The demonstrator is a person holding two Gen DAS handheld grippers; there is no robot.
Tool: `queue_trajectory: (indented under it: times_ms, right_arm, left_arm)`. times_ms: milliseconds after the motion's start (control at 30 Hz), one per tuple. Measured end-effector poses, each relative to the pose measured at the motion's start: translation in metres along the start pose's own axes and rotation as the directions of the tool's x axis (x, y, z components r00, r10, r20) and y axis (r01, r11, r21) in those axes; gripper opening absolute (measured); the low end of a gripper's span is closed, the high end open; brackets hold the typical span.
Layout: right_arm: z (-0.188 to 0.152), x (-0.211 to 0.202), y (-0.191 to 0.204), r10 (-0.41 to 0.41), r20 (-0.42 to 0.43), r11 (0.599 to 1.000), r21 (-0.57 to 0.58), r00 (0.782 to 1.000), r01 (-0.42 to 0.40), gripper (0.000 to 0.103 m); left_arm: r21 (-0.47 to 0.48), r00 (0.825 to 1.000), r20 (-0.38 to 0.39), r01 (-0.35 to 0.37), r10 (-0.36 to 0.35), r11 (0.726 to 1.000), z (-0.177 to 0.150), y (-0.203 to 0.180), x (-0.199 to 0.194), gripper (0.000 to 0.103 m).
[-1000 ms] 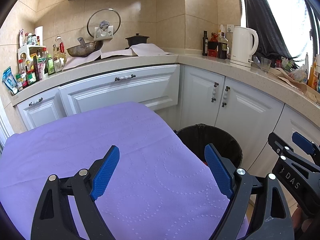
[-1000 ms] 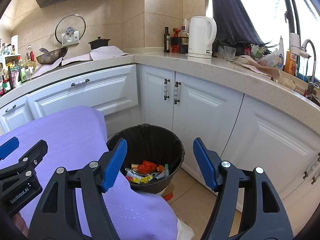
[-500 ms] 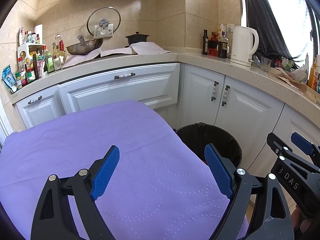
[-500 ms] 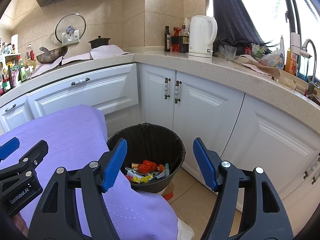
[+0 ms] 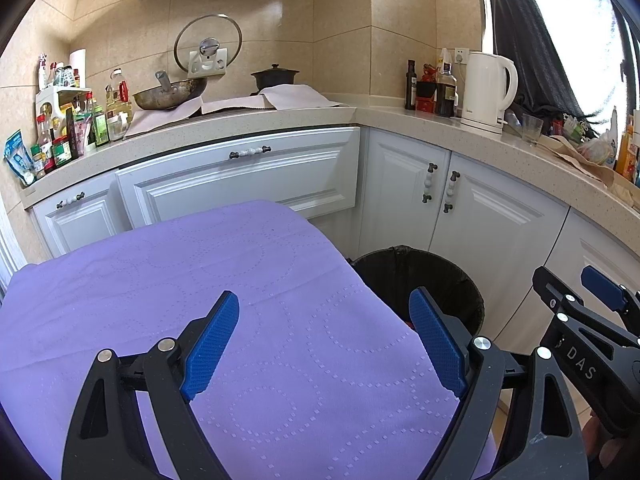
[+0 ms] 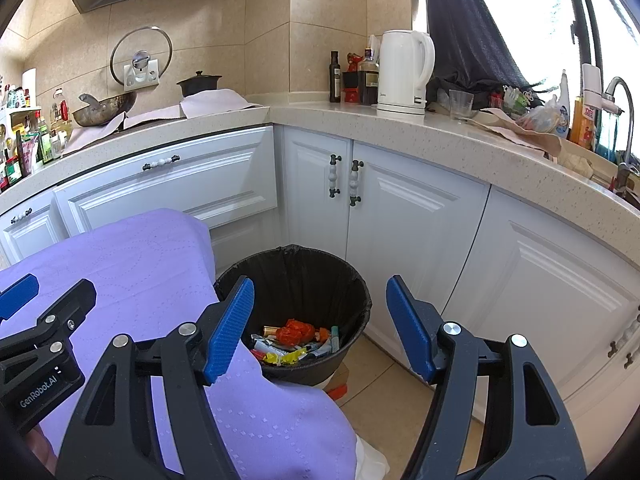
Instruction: Collect trash
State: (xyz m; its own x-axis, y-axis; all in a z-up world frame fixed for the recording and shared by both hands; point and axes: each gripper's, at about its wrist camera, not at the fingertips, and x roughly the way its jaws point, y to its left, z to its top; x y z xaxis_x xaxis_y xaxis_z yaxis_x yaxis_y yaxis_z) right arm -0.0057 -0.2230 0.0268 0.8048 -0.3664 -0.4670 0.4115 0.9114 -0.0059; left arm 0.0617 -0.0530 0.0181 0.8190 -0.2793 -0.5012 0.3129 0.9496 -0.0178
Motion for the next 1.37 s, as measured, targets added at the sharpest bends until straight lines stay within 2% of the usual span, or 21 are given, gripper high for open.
queue_trajectory:
  times_ms: [567,1000,1133,1233,1300,1367]
  right_arm:
    - [0.001,0.000,0.000,-0.001,-0.001,1.000,-0.001,1.000,0.001,0.067]
    - [-0.004,0.007,0.000,0.002,-0.012,1.000,-0.003,1.000,-0.002,0.067]
    - [-0.005,0.010,0.003,0.005,-0.016,1.000,-0.007,1.000,-0.006,0.067]
    - [-0.006,0.010,0.009,0.015,-0.018,1.000,-0.017,1.000,-0.015,0.067]
    - [-0.006,0.011,0.013,0.026,-0.018,0.999,-0.023,1.000,-0.026,0.076]
    - [-0.007,0.013,0.022,0.044,-0.026,0.998,-0.040,0.999,-0.045,0.077]
  left_arm:
    - [0.011,1.000,0.009,-0.003,0.002,1.000,0.000,-0.002,-0.001,0.084]
    - [0.014,1.000,-0.026,0.014,-0.014,1.000,0.000,-0.003,0.005,0.084]
    - [0.024,1.000,-0.014,-0.005,0.006,1.000,0.002,-0.001,0.007,0.084]
    - [0.020,0.999,-0.037,-0.013,0.014,1.000,0.001,0.005,0.012,0.084]
    - [0.017,0.998,-0.057,-0.025,0.026,1.000,-0.001,0.010,0.017,0.084]
    - [0.012,0.995,-0.090,-0.048,0.049,0.999,-0.005,0.024,0.025,0.084]
